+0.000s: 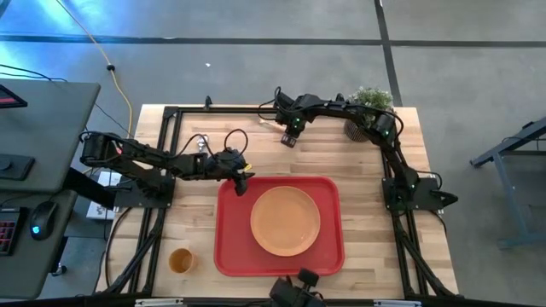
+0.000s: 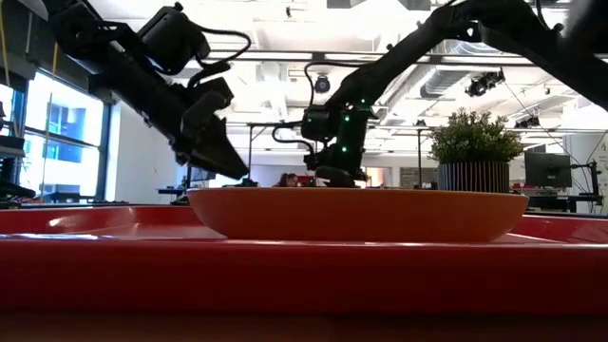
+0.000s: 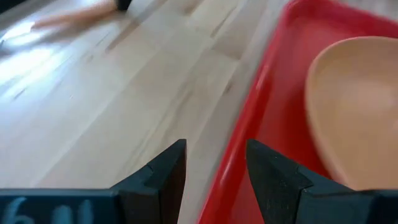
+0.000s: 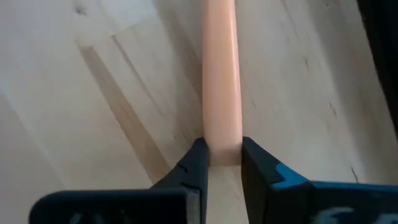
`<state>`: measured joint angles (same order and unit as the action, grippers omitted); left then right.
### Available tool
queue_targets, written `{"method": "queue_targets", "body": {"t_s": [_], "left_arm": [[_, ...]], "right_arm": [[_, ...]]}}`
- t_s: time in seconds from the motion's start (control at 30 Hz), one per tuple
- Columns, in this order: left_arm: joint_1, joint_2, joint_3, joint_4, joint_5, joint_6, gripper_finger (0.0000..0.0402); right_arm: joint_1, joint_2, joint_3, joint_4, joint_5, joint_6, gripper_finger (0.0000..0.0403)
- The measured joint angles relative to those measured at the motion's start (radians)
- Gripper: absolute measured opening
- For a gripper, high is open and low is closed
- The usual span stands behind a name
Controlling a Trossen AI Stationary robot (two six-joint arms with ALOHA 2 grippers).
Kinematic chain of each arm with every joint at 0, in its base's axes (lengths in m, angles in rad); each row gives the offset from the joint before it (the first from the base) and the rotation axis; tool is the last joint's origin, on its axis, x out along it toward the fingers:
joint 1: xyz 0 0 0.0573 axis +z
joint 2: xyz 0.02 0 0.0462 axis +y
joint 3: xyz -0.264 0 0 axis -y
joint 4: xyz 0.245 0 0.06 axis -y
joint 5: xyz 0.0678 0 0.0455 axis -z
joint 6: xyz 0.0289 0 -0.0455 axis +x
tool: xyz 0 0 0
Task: Pick and place plate/cup/fork/spoon on tray
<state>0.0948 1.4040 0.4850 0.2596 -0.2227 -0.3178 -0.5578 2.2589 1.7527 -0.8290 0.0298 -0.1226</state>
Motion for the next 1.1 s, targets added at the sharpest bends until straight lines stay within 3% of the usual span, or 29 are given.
{"method": "queue_targets", "body": {"t_s": [0.13,0.27,0.5,0.67,0.77,0.87,1.0,1.1], "left_arm": [[0.000,0.000,-0.015,0.051,-0.101,-0.070,0.0157],[0.001,0.000,-0.044,0.127,-0.122,-0.087,0.0157],[0.000,0.000,-0.137,0.174,-0.149,-0.230,0.0157],[-0.006,0.000,-0.232,0.344,-0.175,-0.327,0.0157],[-0.024,0.000,-0.278,0.466,-0.185,-0.348,0.0157],[-0.046,0.000,-0.303,0.533,-0.216,-0.353,0.0157],[-0.073,0.000,-0.306,0.556,-0.282,-0.353,0.0157],[-0.079,0.000,-0.305,0.556,-0.299,-0.337,0.0157]], "right_arm": [[0.038,-0.006,-0.002,0.011,0.151,0.090,0.0044],[0.102,-0.009,-0.002,0.042,0.291,0.135,0.0044],[0.233,-0.009,-0.002,0.072,0.299,0.160,0.0045],[0.335,-0.009,-0.002,0.065,0.309,0.161,0.0045],[0.381,-0.009,-0.002,0.110,0.378,0.107,0.0045],[0.386,-0.016,-0.001,0.139,0.441,0.087,0.0046],[0.355,-0.039,-0.009,0.162,0.431,0.097,0.0046],[0.323,-0.095,-0.111,0.270,0.410,0.106,0.0046]]}}
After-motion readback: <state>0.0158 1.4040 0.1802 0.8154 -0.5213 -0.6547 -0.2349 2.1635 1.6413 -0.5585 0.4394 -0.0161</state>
